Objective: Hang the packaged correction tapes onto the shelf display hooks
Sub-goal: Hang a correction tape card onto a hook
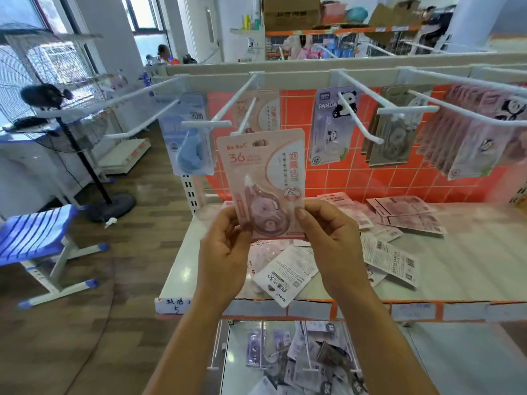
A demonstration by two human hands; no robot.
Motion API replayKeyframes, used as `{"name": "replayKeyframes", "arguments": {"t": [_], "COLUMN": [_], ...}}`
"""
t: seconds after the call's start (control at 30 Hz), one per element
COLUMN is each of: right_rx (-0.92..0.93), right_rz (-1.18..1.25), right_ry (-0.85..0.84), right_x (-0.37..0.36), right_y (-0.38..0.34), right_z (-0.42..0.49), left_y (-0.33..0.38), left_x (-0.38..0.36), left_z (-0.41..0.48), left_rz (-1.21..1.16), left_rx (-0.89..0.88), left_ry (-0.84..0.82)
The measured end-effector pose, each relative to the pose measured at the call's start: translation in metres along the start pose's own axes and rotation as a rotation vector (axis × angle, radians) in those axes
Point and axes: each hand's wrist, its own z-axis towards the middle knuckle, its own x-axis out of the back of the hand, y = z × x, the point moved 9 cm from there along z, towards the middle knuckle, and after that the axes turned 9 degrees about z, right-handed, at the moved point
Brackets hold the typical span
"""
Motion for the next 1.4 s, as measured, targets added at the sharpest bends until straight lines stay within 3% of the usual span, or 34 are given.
{"name": "replayKeyframes", "arguments": {"t": [0.8,1.4], "right_rx": [0.037,-0.102], "right_rz": [-0.06,-0.232], "right_ry": [-0.026,0.231], "right_x": [-0.03,-0.011], "right_y": [0.0,0.053], "right_z": [0.002,0.057], "left_y": [-0.013,-0.065], "left_x": [0.021,0.015], "left_z": [0.013,0.077], "left_rz": [-0.099,0.056], "left_rx": [0.014,0.175], "left_ry": [-0.035,-0.036]}}
